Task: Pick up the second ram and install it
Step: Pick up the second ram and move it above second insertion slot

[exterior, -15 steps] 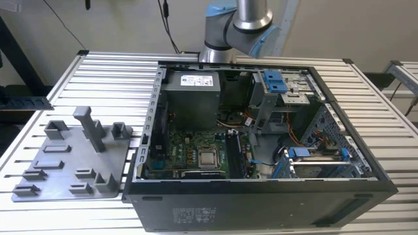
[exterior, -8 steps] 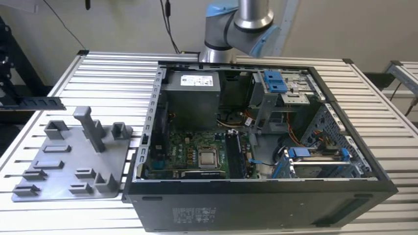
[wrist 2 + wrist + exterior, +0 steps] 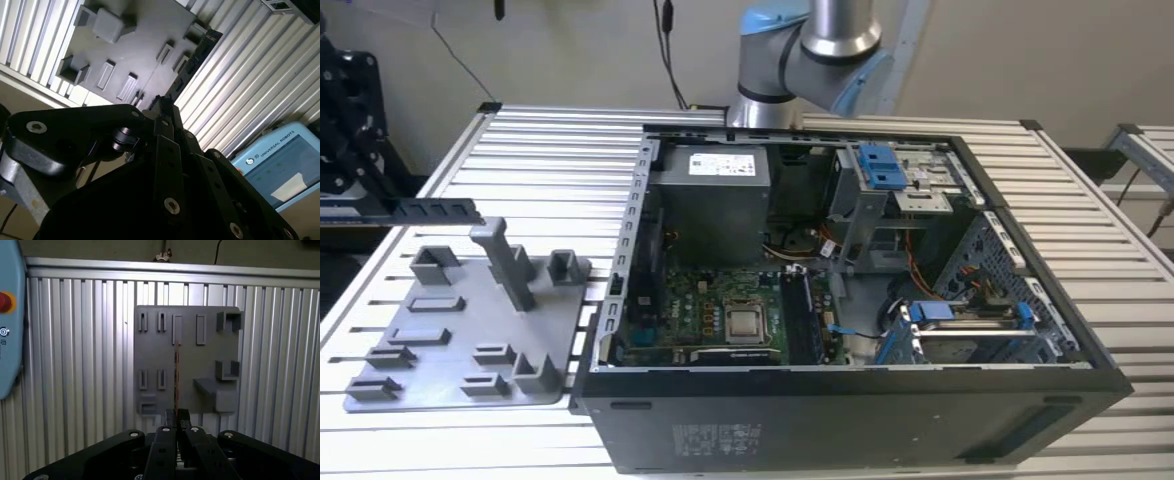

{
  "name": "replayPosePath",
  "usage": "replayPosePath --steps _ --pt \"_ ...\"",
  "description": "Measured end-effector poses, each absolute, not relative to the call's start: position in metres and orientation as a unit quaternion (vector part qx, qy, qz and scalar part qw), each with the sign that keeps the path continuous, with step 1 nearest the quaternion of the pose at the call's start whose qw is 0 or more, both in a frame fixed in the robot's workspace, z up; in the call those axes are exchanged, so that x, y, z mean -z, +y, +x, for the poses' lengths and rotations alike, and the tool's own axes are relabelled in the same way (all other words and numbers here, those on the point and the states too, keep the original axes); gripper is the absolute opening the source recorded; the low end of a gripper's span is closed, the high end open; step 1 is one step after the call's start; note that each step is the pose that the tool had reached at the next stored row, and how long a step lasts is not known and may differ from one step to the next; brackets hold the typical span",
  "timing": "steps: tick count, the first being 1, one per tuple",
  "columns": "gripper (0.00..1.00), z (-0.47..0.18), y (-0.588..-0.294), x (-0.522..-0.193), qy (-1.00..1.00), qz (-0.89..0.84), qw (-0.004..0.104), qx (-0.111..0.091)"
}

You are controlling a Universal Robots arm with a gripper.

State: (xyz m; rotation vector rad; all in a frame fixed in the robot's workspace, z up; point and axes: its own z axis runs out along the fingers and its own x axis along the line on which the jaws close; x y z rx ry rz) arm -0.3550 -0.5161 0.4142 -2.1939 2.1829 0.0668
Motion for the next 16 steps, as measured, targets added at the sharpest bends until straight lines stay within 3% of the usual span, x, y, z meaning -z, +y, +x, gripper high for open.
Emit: replayPosePath --steps 16 --pt "0.14 -0.309 -0.516 -0.414 0.705 -0.709 0.023 -0.022"
